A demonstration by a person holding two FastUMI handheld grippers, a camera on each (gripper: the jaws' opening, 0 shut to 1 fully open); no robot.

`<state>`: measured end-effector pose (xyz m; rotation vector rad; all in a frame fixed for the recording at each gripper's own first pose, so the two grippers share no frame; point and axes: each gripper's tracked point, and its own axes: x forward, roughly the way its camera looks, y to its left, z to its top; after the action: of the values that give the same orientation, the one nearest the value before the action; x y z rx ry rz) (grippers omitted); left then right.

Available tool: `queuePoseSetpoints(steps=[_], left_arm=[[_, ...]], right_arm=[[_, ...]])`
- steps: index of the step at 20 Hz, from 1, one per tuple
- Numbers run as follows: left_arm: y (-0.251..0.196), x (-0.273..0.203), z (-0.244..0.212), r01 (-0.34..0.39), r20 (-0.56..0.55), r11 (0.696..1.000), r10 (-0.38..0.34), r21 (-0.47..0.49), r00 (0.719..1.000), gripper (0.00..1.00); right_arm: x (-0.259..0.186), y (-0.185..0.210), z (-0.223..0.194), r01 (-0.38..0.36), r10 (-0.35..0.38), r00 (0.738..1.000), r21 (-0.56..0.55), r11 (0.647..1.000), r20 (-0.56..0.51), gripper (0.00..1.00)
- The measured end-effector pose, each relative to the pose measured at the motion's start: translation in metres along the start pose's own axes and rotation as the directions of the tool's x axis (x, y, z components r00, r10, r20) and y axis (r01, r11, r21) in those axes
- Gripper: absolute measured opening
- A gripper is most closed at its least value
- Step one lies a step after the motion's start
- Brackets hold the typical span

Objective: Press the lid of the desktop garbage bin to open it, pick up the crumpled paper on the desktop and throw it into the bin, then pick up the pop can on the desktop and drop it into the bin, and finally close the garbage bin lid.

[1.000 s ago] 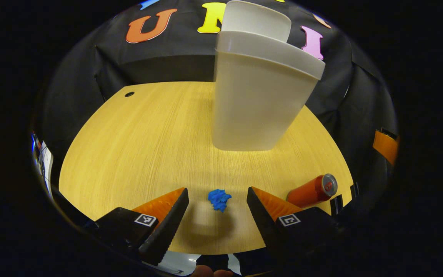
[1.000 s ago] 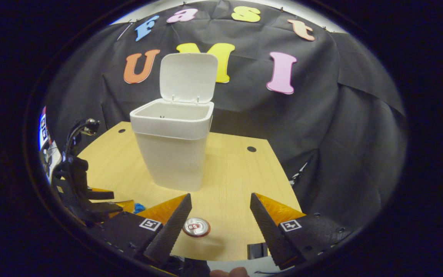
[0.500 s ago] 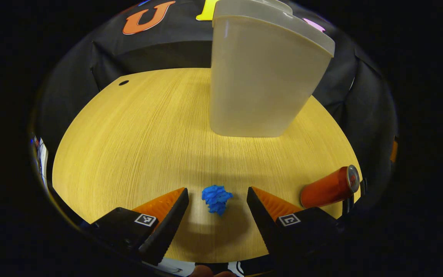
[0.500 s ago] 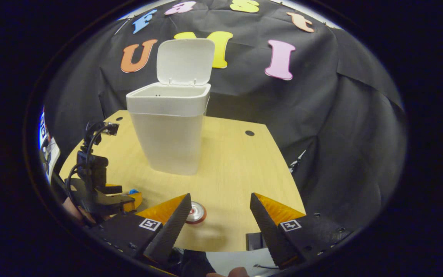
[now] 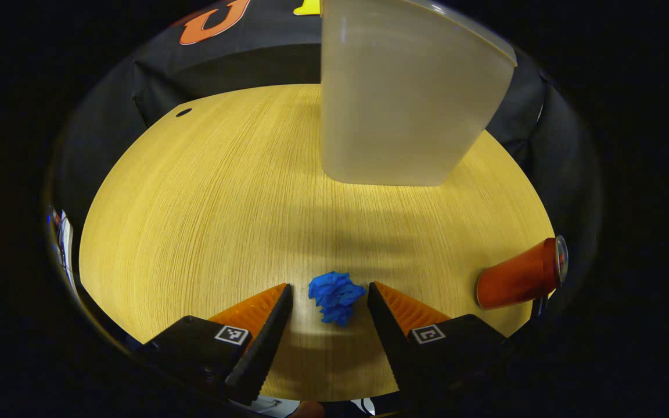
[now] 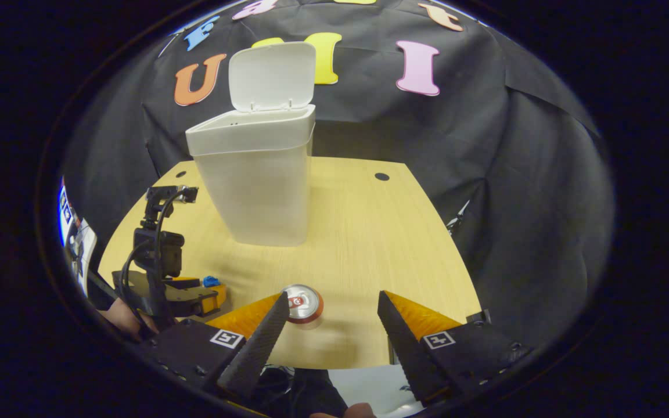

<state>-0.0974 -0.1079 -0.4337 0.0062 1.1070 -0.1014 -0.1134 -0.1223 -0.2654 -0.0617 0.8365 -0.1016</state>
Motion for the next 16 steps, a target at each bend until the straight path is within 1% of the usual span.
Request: queuePoseSetpoints(steps=[1, 2, 3, 4, 5, 6, 7, 8, 9, 10, 11, 13, 14, 15, 16], left_arm=[[0.001, -0.001, 0.003, -0.007, 0.003, 1.000, 0.007, 0.009, 1.000, 0.81], [0.001, -0.001, 0.007, -0.012, 0.011, 1.000, 0.012, 0.018, 1.000, 0.77], [0.001, -0.003, 0.012, -0.016, 0.027, 0.999, 0.015, 0.028, 1.000, 0.69], [0.003, -0.004, 0.017, -0.025, 0.042, 0.999, 0.024, 0.037, 0.999, 0.66], [0.002, -0.004, 0.023, -0.027, 0.058, 0.999, 0.025, 0.042, 0.998, 0.54], [0.001, -0.006, 0.030, -0.023, 0.064, 0.998, 0.020, 0.051, 0.998, 0.50], [-0.001, -0.007, 0.036, -0.019, 0.065, 0.998, 0.015, 0.060, 0.998, 0.42], [-0.002, -0.009, 0.043, -0.016, 0.066, 0.998, 0.012, 0.064, 0.998, 0.40], [-0.004, -0.011, 0.051, -0.012, 0.070, 0.998, 0.008, 0.065, 0.998, 0.42], [-0.006, -0.013, 0.059, -0.006, 0.074, 0.998, 0.001, 0.066, 0.997, 0.35], [-0.008, -0.015, 0.068, -0.001, 0.076, 0.998, -0.004, 0.064, 0.997, 0.31], [-0.013, -0.021, 0.087, 0.009, 0.070, 0.999, -0.013, 0.053, 0.997, 0.28], [-0.016, -0.025, 0.098, 0.011, 0.072, 0.999, -0.014, 0.048, 0.997, 0.28], [-0.019, -0.031, 0.111, 0.013, 0.078, 0.999, -0.016, 0.046, 0.997, 0.28], [-0.022, -0.037, 0.126, 0.013, 0.090, 0.999, -0.017, 0.046, 0.996, 0.28]], right_arm=[[0.003, 0.000, -0.003, -0.003, 0.003, 1.000, 0.000, 1.000, -0.007, 0.96], [0.003, 0.001, -0.003, -0.005, 0.005, 1.000, 0.000, 1.000, -0.011, 0.96], [0.006, 0.000, -0.002, -0.007, 0.007, 1.000, 0.000, 1.000, -0.012, 0.96], [0.010, 0.002, -0.001, -0.011, 0.011, 1.000, 0.001, 1.000, -0.018, 0.96], [0.012, 0.002, -0.002, -0.011, 0.011, 1.000, 0.003, 1.000, -0.025, 0.99], [0.014, 0.002, -0.003, -0.009, 0.010, 1.000, 0.007, 1.000, -0.030, 0.96], [0.013, 0.002, -0.005, -0.009, 0.010, 0.999, 0.009, 1.000, -0.036, 0.96], [0.012, 0.003, -0.006, -0.009, 0.009, 0.999, 0.012, 1.000, -0.037, 0.96], [0.009, 0.002, -0.009, -0.006, 0.007, 0.999, 0.012, 1.000, -0.036, 0.96], [0.009, 0.000, -0.012, -0.002, 0.003, 0.999, 0.013, 1.000, -0.036, 0.96], [0.009, 0.000, -0.014, -0.003, 0.003, 0.999, 0.016, 1.000, -0.037, 0.96], [0.010, 0.000, -0.023, -0.008, 0.010, 0.999, 0.036, 0.999, -0.050, 0.96], [0.011, -0.001, -0.030, -0.010, 0.013, 0.998, 0.047, 0.999, -0.059, 0.99], [0.013, -0.001, -0.035, -0.010, 0.014, 0.998, 0.056, 0.998, -0.068, 0.99], [0.017, -0.002, -0.041, -0.012, 0.017, 0.997, 0.063, 0.998, -0.075, 0.96]])
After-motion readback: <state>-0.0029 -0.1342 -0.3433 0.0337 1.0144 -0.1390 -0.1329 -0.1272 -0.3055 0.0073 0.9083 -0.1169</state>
